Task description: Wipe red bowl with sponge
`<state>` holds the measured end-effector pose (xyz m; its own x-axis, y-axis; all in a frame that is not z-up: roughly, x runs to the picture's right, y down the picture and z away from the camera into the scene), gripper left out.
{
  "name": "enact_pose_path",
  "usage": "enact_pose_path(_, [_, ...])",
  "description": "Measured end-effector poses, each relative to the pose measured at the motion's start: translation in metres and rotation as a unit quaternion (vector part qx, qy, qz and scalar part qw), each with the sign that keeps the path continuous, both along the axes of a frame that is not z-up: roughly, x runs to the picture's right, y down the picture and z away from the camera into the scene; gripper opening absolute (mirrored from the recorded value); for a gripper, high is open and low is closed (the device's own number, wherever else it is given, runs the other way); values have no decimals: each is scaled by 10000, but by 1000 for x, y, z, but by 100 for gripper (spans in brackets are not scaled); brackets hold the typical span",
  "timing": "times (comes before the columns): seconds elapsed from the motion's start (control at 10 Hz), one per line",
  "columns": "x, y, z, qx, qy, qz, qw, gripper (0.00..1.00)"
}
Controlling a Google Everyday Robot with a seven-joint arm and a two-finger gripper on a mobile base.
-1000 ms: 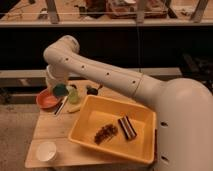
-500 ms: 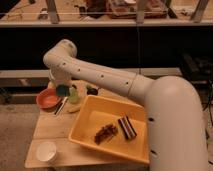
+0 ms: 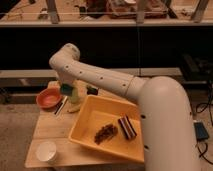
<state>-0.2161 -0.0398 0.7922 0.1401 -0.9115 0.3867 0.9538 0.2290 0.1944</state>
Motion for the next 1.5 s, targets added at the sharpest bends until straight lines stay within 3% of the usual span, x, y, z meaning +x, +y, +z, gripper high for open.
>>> enact_pose_path(0.1, [-3,0,-1,17,-68,-92,9999,10])
enact_pose_path(0.3, [-23,0,14,-47,-95,-62,9999,10])
enact_pose_path(0.5, [-47,-11,52,-199,1,-55,9998,10])
enact_pose_path(0.8, [-64,-13,97,-503,102,31,9987,10])
enact_pose_path(1.1, [-91,-1,97,-663,65,-23,9978,10])
enact_pose_path(1.5, [-112,28,102,-687,166,273,9971,10])
